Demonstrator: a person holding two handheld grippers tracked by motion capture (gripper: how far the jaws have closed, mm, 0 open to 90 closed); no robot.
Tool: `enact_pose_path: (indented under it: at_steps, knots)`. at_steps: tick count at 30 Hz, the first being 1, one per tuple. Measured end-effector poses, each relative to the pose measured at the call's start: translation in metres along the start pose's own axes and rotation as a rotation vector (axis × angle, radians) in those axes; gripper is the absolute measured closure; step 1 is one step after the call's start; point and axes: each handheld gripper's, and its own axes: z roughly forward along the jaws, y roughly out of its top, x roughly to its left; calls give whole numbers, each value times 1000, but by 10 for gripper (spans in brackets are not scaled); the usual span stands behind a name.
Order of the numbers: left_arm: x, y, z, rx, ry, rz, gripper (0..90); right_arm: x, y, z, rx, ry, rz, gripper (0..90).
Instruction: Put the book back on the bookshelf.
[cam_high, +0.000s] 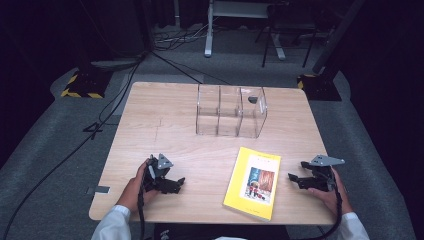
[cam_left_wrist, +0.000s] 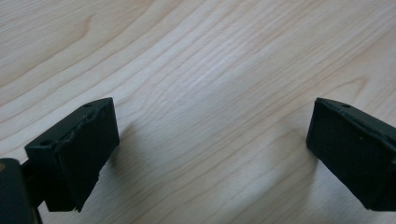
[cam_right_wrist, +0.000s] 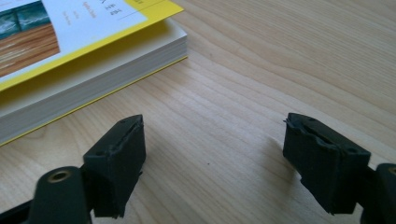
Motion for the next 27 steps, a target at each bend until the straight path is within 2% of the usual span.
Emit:
enact_pose_path:
  at_steps: [3,8,9,12,13,17,21,23,27]
  knots:
    - [-8,3,3,-1,-26,25,30,4,3,0,27,24,-13,196]
    - [-22,5,5,10,-38,40,4,28,12,-3,145,123,-131,167]
    - [-24,5,5,12,-51,47,4,35,16,-2,179,140,-165,164]
    - [-33,2,3,12,-106,104,4,47,23,0,234,175,-220,161]
    - [-35,1,2,12,-117,122,4,51,25,1,250,180,-228,158]
    - [-44,2,3,14,-144,149,4,63,32,4,299,204,-265,153]
    - [-55,4,5,15,-202,217,4,70,38,7,358,222,-295,151]
    - [-59,6,7,12,-212,229,3,74,40,7,392,233,-320,148]
    - [-67,11,12,12,-229,247,3,79,43,8,434,239,-333,135]
